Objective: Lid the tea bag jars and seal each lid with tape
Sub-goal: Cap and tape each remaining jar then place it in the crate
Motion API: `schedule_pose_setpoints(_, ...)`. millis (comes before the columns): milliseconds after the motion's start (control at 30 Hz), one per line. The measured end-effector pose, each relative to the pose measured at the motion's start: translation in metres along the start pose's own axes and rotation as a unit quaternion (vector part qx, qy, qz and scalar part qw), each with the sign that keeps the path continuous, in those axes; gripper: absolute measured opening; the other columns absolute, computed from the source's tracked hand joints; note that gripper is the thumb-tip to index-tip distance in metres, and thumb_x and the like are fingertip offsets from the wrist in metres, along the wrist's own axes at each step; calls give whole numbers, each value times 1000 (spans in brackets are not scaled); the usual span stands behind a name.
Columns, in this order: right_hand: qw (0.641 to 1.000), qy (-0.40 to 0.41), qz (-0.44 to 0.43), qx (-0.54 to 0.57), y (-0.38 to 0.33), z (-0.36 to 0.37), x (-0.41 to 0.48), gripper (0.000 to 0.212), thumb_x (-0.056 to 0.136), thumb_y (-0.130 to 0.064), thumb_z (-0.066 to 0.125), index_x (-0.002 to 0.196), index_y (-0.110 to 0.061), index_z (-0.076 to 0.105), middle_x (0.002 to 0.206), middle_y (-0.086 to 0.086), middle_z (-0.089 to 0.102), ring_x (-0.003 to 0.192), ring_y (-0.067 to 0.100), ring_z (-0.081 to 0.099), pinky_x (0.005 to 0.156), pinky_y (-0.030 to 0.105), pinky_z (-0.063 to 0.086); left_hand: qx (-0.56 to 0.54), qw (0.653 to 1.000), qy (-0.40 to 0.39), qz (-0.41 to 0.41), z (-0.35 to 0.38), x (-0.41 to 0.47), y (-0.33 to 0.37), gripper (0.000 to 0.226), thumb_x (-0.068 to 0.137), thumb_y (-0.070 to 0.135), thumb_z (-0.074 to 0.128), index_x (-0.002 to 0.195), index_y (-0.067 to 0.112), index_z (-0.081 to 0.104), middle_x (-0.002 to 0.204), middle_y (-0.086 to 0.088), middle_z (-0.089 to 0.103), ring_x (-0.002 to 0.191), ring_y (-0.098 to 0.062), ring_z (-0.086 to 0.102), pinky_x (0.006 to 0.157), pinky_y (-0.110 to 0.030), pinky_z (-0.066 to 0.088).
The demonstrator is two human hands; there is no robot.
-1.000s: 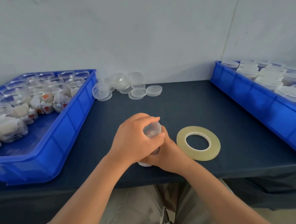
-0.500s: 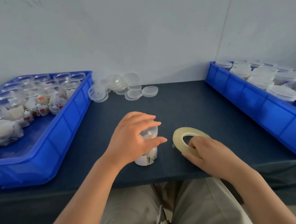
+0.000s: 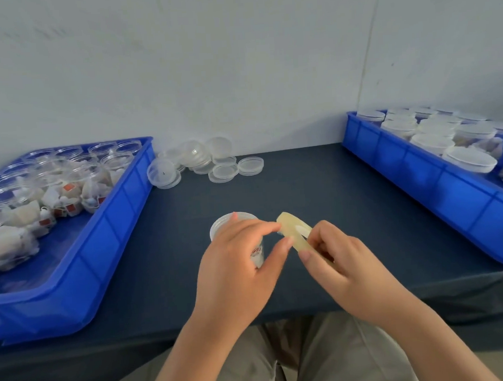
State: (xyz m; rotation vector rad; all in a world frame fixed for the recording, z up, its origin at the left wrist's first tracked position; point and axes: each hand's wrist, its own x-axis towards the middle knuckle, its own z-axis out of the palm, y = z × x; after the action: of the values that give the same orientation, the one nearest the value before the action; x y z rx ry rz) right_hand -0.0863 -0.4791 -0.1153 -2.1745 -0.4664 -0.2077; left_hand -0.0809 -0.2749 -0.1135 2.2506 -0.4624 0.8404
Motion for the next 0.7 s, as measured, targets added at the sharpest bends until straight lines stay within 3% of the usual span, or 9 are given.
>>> schedule_pose_setpoints(167, 1000, -20, 10, -2, 3, 10, 0, 41, 92, -67, 46, 95, -26, 48, 77, 3, 53, 58, 8, 40, 54, 27, 35, 50, 998, 37, -7, 1, -7, 5, 17, 103, 33, 63, 99, 24, 77, 96, 18, 75, 87, -4, 66, 71, -17, 52)
schedule_pose_setpoints(267, 995, -59, 42, 69, 5, 17, 3, 24, 99, -48, 43, 123, -42, 44, 70, 0, 52, 59, 7, 43, 54, 31, 37, 80, 996, 36, 4, 4, -9, 6, 20, 105, 32, 59, 97, 22, 76, 79, 15, 71, 64, -9, 60, 50, -28, 50)
schedule_pose_setpoints(300, 993, -63, 47, 88, 5, 18, 3, 30, 101, -40, 42, 130, -48, 41, 70, 0, 54, 60, 9, 47, 57, 34, 42, 90, 995, 32, 16, 4, -10, 7, 23, 106, 32, 57, 98, 22, 76, 74, 15, 69, 58, -9, 57, 47, -28, 47)
schedule_pose_setpoints(367, 991, -65, 48, 104, 3, 20, 3, 41, 100, -34, 38, 135, -56, 42, 77, 3, 63, 69, 13, 64, 67, 36, 54, 99, 994, 29, 35, 6, -11, 10, 26, 107, 33, 52, 99, 23, 74, 69, 16, 65, 55, -7, 54, 46, -24, 42)
schedule_pose_setpoints(433, 989, -65, 40, 123, 0, 22, 3, 41, 99, -38, 37, 134, -55, 48, 88, 1, 66, 73, 17, 70, 69, 35, 58, 94, 994, 44, 44, 7, -12, 10, 25, 107, 32, 52, 98, 24, 73, 67, 17, 61, 55, -7, 52, 46, -23, 41)
schedule_pose_setpoints(567, 996, -3, 19, 90, -1, 23, 4, 25, 104, -61, 44, 123, -54, 58, 88, -4, 65, 64, 21, 62, 60, 33, 54, 99, 987, 112, 61, 7, -14, 5, 21, 105, 29, 61, 94, 23, 78, 77, 16, 71, 72, -10, 57, 60, -16, 39)
schedule_pose_setpoints(700, 1000, 13, 9, 12, 3, 26, 3, 23, 107, -54, 43, 116, -48, 63, 95, -10, 62, 87, 14, 65, 74, 20, 49, 69, 986, 147, 48, 10, -18, -4, 21, 102, 33, 67, 90, 23, 80, 83, 17, 74, 76, -9, 61, 70, -13, 41)
